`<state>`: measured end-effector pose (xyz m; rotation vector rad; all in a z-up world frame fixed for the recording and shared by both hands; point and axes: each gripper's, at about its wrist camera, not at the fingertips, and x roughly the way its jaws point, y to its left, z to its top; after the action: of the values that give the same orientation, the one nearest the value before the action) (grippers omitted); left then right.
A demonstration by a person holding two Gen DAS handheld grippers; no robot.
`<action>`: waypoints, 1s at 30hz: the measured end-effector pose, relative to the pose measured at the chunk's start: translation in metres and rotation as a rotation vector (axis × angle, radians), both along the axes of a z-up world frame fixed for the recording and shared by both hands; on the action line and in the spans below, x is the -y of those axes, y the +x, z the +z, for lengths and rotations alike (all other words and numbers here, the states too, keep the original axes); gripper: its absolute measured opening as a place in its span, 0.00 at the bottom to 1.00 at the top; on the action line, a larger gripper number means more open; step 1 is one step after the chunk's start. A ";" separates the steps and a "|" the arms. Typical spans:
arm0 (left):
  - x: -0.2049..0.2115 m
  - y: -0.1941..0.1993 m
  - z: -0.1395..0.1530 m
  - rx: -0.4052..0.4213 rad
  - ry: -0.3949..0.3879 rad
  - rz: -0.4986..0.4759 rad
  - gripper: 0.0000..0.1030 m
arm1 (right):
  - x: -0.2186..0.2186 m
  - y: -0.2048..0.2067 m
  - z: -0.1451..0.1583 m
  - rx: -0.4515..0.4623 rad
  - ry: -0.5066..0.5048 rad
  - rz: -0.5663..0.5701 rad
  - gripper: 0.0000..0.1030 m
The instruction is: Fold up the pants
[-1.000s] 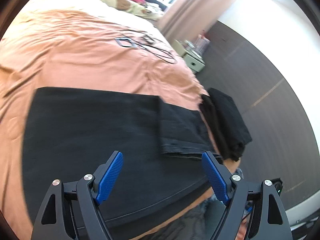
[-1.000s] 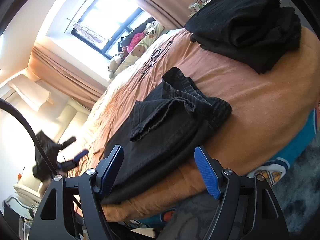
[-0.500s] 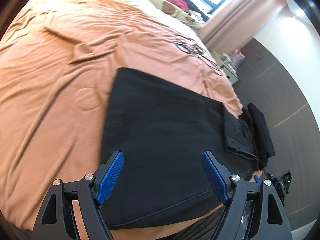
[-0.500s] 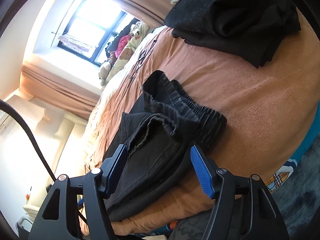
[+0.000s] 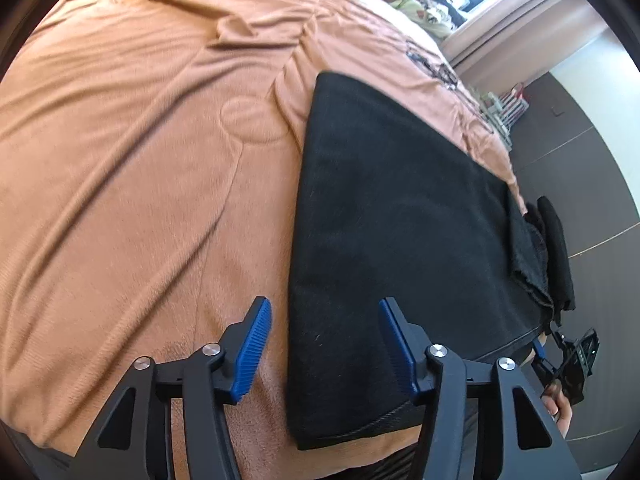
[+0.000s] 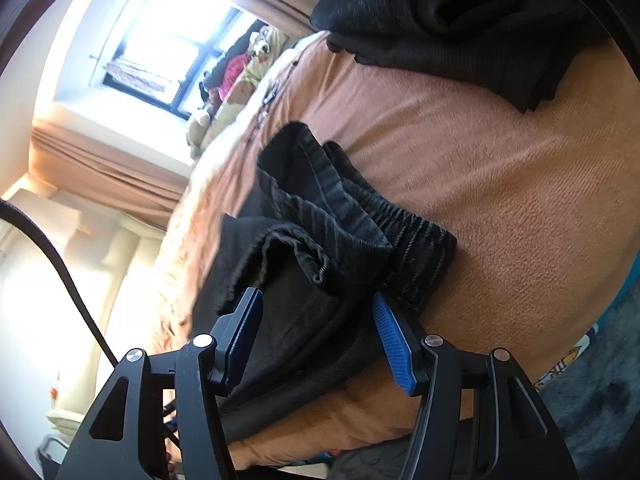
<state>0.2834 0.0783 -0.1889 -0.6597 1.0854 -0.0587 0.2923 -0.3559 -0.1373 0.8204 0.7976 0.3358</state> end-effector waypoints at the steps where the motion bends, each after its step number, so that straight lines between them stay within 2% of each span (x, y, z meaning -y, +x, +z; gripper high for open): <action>1: 0.000 0.000 -0.003 -0.007 0.000 0.002 0.53 | -0.001 0.002 -0.002 -0.004 0.000 -0.002 0.55; 5: -0.001 -0.003 -0.007 -0.012 -0.011 0.012 0.52 | -0.001 0.008 -0.004 -0.009 0.006 -0.012 0.52; 7: -0.001 -0.005 -0.007 -0.021 -0.016 0.011 0.51 | -0.001 0.010 -0.001 -0.013 -0.012 -0.026 0.42; 8: -0.001 -0.006 -0.007 -0.023 -0.015 0.006 0.50 | 0.000 0.011 0.000 -0.014 -0.025 -0.035 0.29; 10: 0.001 -0.009 -0.006 -0.028 -0.011 -0.011 0.50 | 0.000 0.011 0.005 -0.004 -0.042 -0.041 0.18; 11: 0.004 -0.010 -0.007 -0.033 -0.005 -0.023 0.50 | -0.001 0.010 0.008 0.011 -0.039 -0.031 0.09; 14: 0.010 -0.014 -0.004 -0.034 0.027 -0.048 0.50 | -0.005 0.000 0.027 0.072 -0.072 -0.031 0.05; 18: 0.013 -0.017 -0.004 -0.039 0.022 -0.044 0.50 | -0.009 -0.021 0.047 0.130 -0.126 -0.047 0.04; 21: 0.015 -0.019 -0.003 -0.038 0.022 -0.053 0.49 | -0.004 -0.033 0.044 0.127 -0.131 -0.071 0.04; 23: 0.017 -0.021 -0.003 -0.037 0.025 -0.059 0.49 | 0.000 -0.034 0.030 0.092 -0.134 -0.084 0.04; 26: 0.018 -0.023 -0.003 -0.033 0.037 -0.064 0.49 | 0.006 -0.026 0.001 -0.028 -0.083 -0.063 0.05; 27: 0.018 -0.024 -0.002 -0.033 0.038 -0.065 0.49 | 0.008 -0.029 0.000 -0.019 -0.055 -0.060 0.06; 28: 0.018 -0.024 -0.001 -0.034 0.038 -0.065 0.49 | 0.009 -0.034 0.004 -0.006 -0.060 -0.060 0.09; 29: 0.018 -0.024 0.000 -0.034 0.037 -0.065 0.49 | 0.008 -0.039 0.010 -0.002 -0.099 -0.073 0.20; 30: 0.018 -0.024 0.001 -0.033 0.037 -0.065 0.49 | 0.008 -0.044 0.016 0.000 -0.144 -0.091 0.36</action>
<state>0.2591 0.0602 -0.1876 -0.5943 1.1369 -0.0840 0.2484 -0.3639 -0.1215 0.7192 0.7729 0.1954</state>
